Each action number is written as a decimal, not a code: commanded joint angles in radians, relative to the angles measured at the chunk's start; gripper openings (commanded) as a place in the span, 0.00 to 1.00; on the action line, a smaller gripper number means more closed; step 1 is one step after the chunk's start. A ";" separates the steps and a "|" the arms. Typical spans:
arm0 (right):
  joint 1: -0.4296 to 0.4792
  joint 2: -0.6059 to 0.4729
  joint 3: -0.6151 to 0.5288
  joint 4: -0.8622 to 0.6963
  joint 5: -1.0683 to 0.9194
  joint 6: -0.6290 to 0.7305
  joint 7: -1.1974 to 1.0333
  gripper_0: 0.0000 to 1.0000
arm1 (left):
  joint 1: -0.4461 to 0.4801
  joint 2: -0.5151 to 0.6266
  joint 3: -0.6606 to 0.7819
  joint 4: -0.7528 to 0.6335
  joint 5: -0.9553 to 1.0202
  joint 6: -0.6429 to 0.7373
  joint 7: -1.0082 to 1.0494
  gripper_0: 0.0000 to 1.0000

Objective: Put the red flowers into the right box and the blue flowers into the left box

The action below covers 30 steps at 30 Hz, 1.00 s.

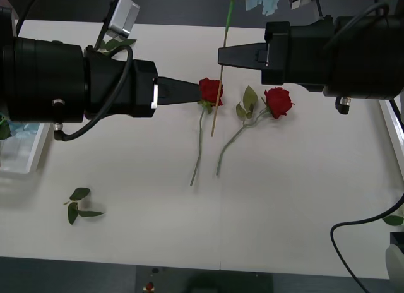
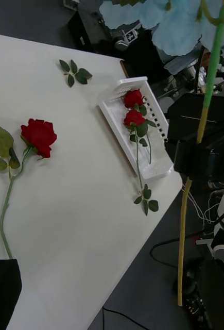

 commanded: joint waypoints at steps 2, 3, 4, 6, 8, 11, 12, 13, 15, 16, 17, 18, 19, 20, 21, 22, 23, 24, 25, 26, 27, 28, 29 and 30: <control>-0.017 0.021 0.003 -0.001 -0.055 -0.015 0.059 0.00 | -0.037 -0.060 0.003 -0.057 -0.045 -0.013 0.082 1.00; -0.017 0.023 0.005 0.004 -0.065 -0.015 0.057 0.00 | -0.040 -0.063 -0.006 -0.057 -0.053 -0.018 0.083 1.00; -0.017 0.021 0.005 0.007 -0.072 -0.015 0.057 0.00 | -0.046 -0.066 -0.023 -0.057 -0.068 -0.030 0.086 1.00; -0.017 0.021 0.005 0.007 -0.072 -0.015 0.057 0.00 | -0.054 -0.069 -0.055 -0.057 -0.099 -0.064 0.094 1.00; -0.017 0.021 0.005 0.007 -0.072 -0.015 0.057 0.00 | -0.060 -0.071 -0.097 -0.054 -0.140 -0.110 0.105 1.00; -0.017 0.021 0.005 0.007 -0.072 -0.015 0.057 0.00 | -0.061 -0.071 -0.141 -0.052 -0.178 -0.153 0.122 1.00; -0.017 0.021 0.005 0.007 -0.072 -0.015 0.057 0.00 | -0.061 -0.071 -0.144 -0.052 -0.180 -0.156 0.125 1.00; -0.017 0.021 0.005 0.007 -0.072 -0.015 0.057 0.00 | -0.061 -0.071 -0.150 -0.052 -0.180 -0.161 0.129 1.00; -0.017 0.021 0.005 0.007 -0.072 -0.015 0.057 0.00 | -0.063 -0.071 -0.149 -0.054 -0.177 -0.162 0.134 1.00; -0.017 0.021 0.005 0.007 -0.072 -0.015 0.057 0.00 | -0.063 -0.069 -0.150 -0.054 -0.174 -0.162 0.135 1.00; -0.017 0.021 0.005 0.007 -0.072 -0.015 0.057 0.00 | -0.065 -0.068 -0.155 -0.052 -0.172 -0.162 0.137 1.00; -0.017 0.021 0.005 0.007 -0.072 -0.015 0.057 0.00 | -0.066 -0.068 -0.158 -0.052 -0.172 -0.161 0.137 1.00; -0.017 0.021 0.005 0.007 -0.072 -0.015 0.057 0.00 | -0.069 -0.064 -0.164 -0.054 -0.171 -0.162 0.138 0.94; -0.017 0.021 0.005 0.007 -0.072 -0.015 0.057 0.00 | -0.072 -0.064 -0.167 -0.054 -0.172 -0.161 0.140 0.84; -0.017 0.021 0.005 0.007 -0.072 -0.015 0.057 0.00 | -0.075 -0.063 -0.173 -0.052 -0.172 -0.162 0.143 0.65; -0.017 0.021 0.005 0.007 -0.072 -0.015 0.057 0.00 | -0.077 -0.064 -0.176 -0.054 -0.171 -0.162 0.146 0.42; -0.017 0.021 0.005 0.007 -0.072 -0.015 0.057 0.00 | -0.078 -0.064 -0.179 -0.052 -0.171 -0.162 0.148 0.33; -0.017 0.021 0.005 0.007 -0.072 -0.015 0.057 0.00 | -0.080 -0.064 -0.184 -0.052 -0.171 -0.161 0.152 0.13; -0.017 0.021 0.005 0.007 -0.072 -0.015 0.057 0.00 | -0.081 -0.064 -0.187 -0.052 -0.172 -0.162 0.157 0.01; -0.017 0.021 0.005 0.007 -0.072 -0.015 0.057 0.00 | -0.083 -0.064 -0.190 -0.052 -0.172 -0.162 0.160 0.00; -0.017 0.021 0.005 0.007 -0.072 -0.015 0.057 0.00 | -0.084 -0.063 -0.190 -0.052 -0.172 -0.162 0.165 0.00; -0.017 0.021 0.005 0.007 -0.072 -0.015 0.057 0.00 | -0.086 -0.061 -0.192 -0.052 -0.171 -0.162 0.169 0.00; -0.017 0.021 0.005 0.007 -0.072 -0.015 0.057 0.00 | -0.088 -0.058 -0.195 -0.052 -0.171 -0.161 0.174 0.00; -0.017 0.021 0.005 0.007 -0.072 -0.015 0.057 0.00 | -0.089 -0.057 -0.196 -0.052 -0.171 -0.162 0.175 0.00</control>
